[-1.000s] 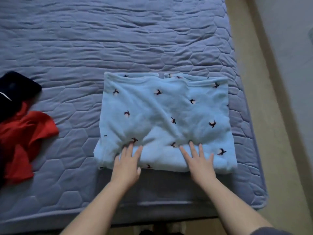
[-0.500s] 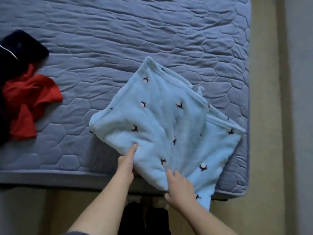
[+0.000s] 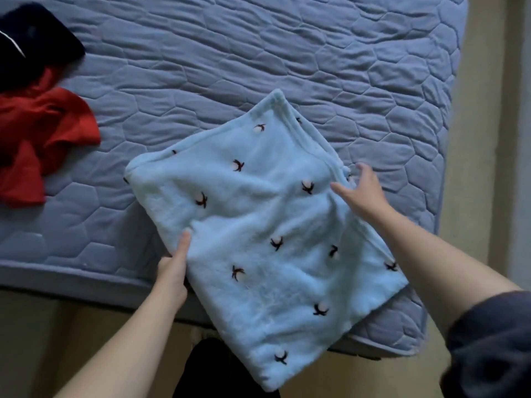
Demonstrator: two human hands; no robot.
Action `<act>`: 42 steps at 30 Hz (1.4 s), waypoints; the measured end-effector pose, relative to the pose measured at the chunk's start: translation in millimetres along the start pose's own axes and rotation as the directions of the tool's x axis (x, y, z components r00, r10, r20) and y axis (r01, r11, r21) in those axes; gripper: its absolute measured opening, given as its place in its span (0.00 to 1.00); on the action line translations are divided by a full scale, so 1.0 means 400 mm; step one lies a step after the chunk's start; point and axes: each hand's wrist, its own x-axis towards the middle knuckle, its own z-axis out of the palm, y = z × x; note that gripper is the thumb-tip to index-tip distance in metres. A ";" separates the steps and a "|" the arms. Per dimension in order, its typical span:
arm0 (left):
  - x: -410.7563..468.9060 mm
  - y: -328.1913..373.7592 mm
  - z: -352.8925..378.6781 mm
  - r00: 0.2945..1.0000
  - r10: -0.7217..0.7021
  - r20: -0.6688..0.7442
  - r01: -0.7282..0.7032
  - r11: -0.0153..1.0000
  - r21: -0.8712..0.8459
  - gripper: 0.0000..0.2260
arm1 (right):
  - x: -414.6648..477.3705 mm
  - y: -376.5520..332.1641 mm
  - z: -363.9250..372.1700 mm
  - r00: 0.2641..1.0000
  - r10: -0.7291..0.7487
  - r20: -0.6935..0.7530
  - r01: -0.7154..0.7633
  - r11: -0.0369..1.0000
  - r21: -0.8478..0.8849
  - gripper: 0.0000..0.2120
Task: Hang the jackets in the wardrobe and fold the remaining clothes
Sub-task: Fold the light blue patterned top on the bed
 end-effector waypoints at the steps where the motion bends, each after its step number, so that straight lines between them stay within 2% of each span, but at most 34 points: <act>1: -0.010 -0.009 -0.008 0.998 -0.005 0.056 0.007 0.999 -0.037 0.31 | 0.023 0.003 0.002 0.994 0.001 0.112 -0.007 0.998 0.056 0.39; 3: -0.030 -0.029 -0.024 0.986 -0.007 0.169 0.024 0.995 -0.099 0.29 | 0.050 -0.001 0.014 0.946 -0.073 0.317 0.030 0.990 0.140 0.36; 5: -0.045 -0.051 -0.033 0.968 -0.027 0.251 0.057 0.992 -0.111 0.23 | 0.073 -0.005 0.028 0.898 -0.144 0.416 0.065 0.978 0.198 0.30; 6: -0.050 -0.061 -0.035 0.959 -0.041 0.281 0.072 0.992 -0.101 0.21 | 0.081 -0.007 0.031 0.874 -0.145 0.464 0.046 0.975 0.219 0.30; 8: -0.061 -0.070 -0.032 0.943 -0.063 0.326 0.086 0.995 -0.057 0.18 | 0.082 -0.011 0.030 0.787 -0.065 0.614 -0.084 0.974 0.210 0.36; 11: -0.081 -0.063 -0.029 0.935 -0.073 0.347 0.082 0.997 -0.010 0.18 | 0.066 -0.009 0.031 0.600 0.052 0.799 -0.207 0.974 0.092 0.38; 12: -0.089 -0.057 -0.030 0.936 -0.068 0.344 0.070 0.998 0.007 0.19 | 0.051 -0.013 0.029 0.565 0.071 0.822 -0.235 0.969 0.077 0.38; 14: -0.114 -0.036 -0.038 0.938 -0.055 0.341 0.046 0.998 0.035 0.20 | 0.010 -0.023 0.015 0.547 0.085 0.833 -0.275 0.958 0.082 0.35; 17: -0.165 0.026 -0.066 0.942 -0.059 0.331 0.033 0.996 0.082 0.20 | -0.067 -0.036 -0.031 0.554 0.057 0.831 -0.341 0.926 0.163 0.26; 19: -0.199 0.093 -0.093 0.933 -0.061 0.355 0.021 0.993 0.115 0.21 | -0.110 -0.050 -0.081 0.582 0.039 0.812 -0.397 0.886 0.242 0.25; 23: -0.270 0.294 -0.086 0.881 -0.044 0.470 -0.016 0.992 0.123 0.37 | -0.163 -0.140 -0.212 0.679 0.002 0.734 -0.405 0.835 0.372 0.23; 24: -0.285 0.355 -0.064 0.875 -0.018 0.483 -0.047 0.991 0.123 0.36 | -0.172 -0.176 -0.250 0.708 -0.015 0.706 -0.388 0.828 0.406 0.23; 28: -0.368 0.627 0.067 0.856 0.079 0.511 -0.184 0.970 0.159 0.21 | -0.179 -0.341 -0.439 0.854 -0.138 0.501 -0.209 0.791 0.575 0.20; 31: -0.461 0.815 0.153 0.784 0.213 0.583 -0.358 0.922 0.146 0.15 | -0.183 -0.435 -0.581 0.916 -0.217 0.338 -0.075 0.735 0.674 0.12; 33: -0.515 0.904 0.182 0.722 0.260 0.641 -0.476 0.860 0.186 0.17 | -0.191 -0.467 -0.649 0.933 -0.258 0.252 0.000 0.699 0.715 0.10; 34: -0.535 0.933 0.190 0.705 0.261 0.660 -0.520 0.822 0.231 0.19 | -0.196 -0.473 -0.671 0.936 -0.280 0.213 0.039 0.684 0.729 0.12; 37: -0.556 0.953 0.201 0.685 0.206 0.699 -0.568 0.753 0.334 0.29 | -0.214 -0.457 -0.679 0.942 -0.301 0.147 0.098 0.667 0.739 0.24; 40: -0.506 0.884 0.201 0.725 0.187 0.663 -0.569 0.705 0.423 0.36 | -0.225 -0.383 -0.592 0.954 -0.253 0.161 0.060 0.687 0.724 0.23; 42: -0.434 0.786 0.184 0.755 0.195 0.626 -0.580 0.644 0.499 0.35 | -0.235 -0.301 -0.481 0.966 -0.185 0.181 0.011 0.728 0.685 0.23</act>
